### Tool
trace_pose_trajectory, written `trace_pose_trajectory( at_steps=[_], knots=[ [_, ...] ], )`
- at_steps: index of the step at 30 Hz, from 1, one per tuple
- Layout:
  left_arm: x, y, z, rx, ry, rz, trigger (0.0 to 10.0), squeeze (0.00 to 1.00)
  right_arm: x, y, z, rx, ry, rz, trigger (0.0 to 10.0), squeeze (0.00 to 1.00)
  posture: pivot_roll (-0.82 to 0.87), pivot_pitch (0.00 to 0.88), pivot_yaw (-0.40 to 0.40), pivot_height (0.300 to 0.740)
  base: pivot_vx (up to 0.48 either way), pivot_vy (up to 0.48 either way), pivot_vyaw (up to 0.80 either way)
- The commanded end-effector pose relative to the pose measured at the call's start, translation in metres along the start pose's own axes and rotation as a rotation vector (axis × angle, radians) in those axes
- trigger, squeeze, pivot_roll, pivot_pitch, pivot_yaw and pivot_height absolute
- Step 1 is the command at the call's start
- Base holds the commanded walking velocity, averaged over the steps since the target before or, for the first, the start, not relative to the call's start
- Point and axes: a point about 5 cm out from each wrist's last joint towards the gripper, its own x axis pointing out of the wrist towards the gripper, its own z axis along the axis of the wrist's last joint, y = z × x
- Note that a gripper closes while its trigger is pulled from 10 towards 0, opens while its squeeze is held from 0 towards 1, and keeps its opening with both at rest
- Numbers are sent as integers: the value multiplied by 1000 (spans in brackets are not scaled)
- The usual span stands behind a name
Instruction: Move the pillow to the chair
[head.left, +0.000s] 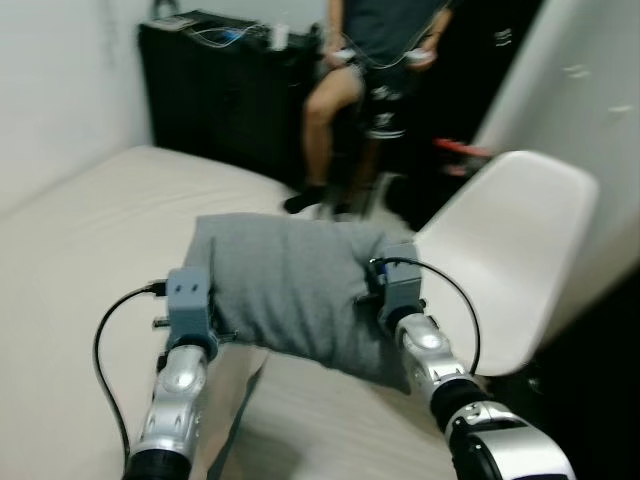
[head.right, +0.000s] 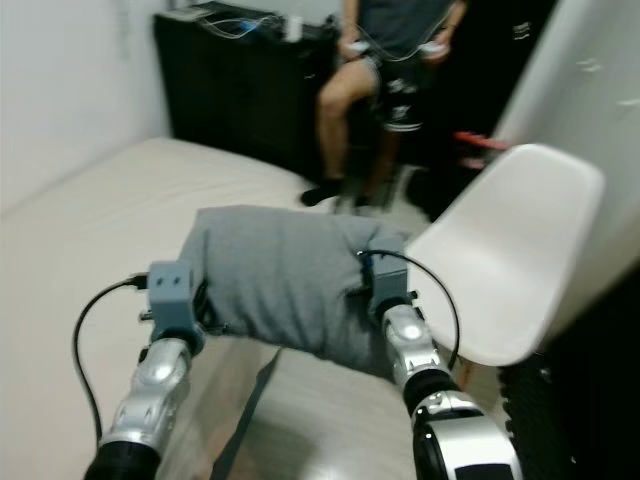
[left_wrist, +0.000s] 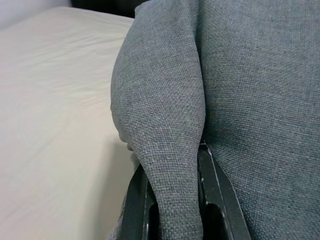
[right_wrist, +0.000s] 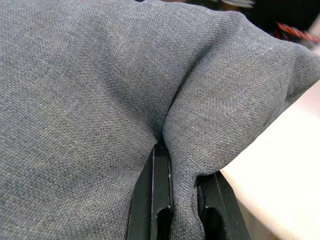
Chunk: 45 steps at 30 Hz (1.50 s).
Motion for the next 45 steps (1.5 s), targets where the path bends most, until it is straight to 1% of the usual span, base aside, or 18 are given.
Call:
trace_pose_trajectory(
  at_steps=[1, 9, 10, 13, 15, 18, 20, 23, 32, 45],
  knots=[
    [3, -14, 8, 0, -25, -59, 10000, 0, 1, 4, 2, -16, -3, 20, 10000, 0, 11, 0, -89, 740, 0, 0, -800],
    [4, -14, 8, 13, -20, -72, 10000, 0, 1, 5, 2, -7, -4, 12, 10000, 0, 20, 0, -64, 740, 0, 0, -800],
    [4, -14, 8, 28, -14, -88, 10000, 0, 1, 6, 2, 2, -9, 5, 10000, 0, 25, 0, -27, 740, 0, 0, -800],
    [5, -13, 7, 39, -10, -98, 10000, 0, 2, 7, 2, 8, -12, 1, 10000, 0, 26, 0, -21, 740, 0, 0, -800],
    [4, -10, 6, 77, 0, -128, 10000, 0, 2, 13, 1, 37, -12, -5, 10000, 0, 32, 0, 27, 740, 0, 0, -800],
    [4, -9, 6, 89, 3, -135, 10000, 0, 2, 15, 1, 49, -8, -5, 10000, 0, 32, 0, 27, 740, 0, 0, -800],
    [3, -6, 5, 112, 5, -155, 10000, 0, 2, 20, 0, 64, -8, -2, 10000, 0, 39, 0, 56, 740, 0, 0, -800],
    [2, -5, 5, 118, 7, -162, 10000, 0, 1, 22, 0, 73, -12, -3, 10000, 0, 38, 0, 62, 740, 0, 0, -800],
    [1, -8, 5, 111, 9, -165, 10000, 0, 0, 19, -2, 75, -10, -6, 10000, 0, 35, 0, 55, 740, 0, 0, -800],
    [-1, -10, 3, 109, 19, -182, 10000, 0, -1, 18, -4, 81, -4, -10, 10000, 0, 36, 0, 79, 740, 0, 0, -800]
  ],
)
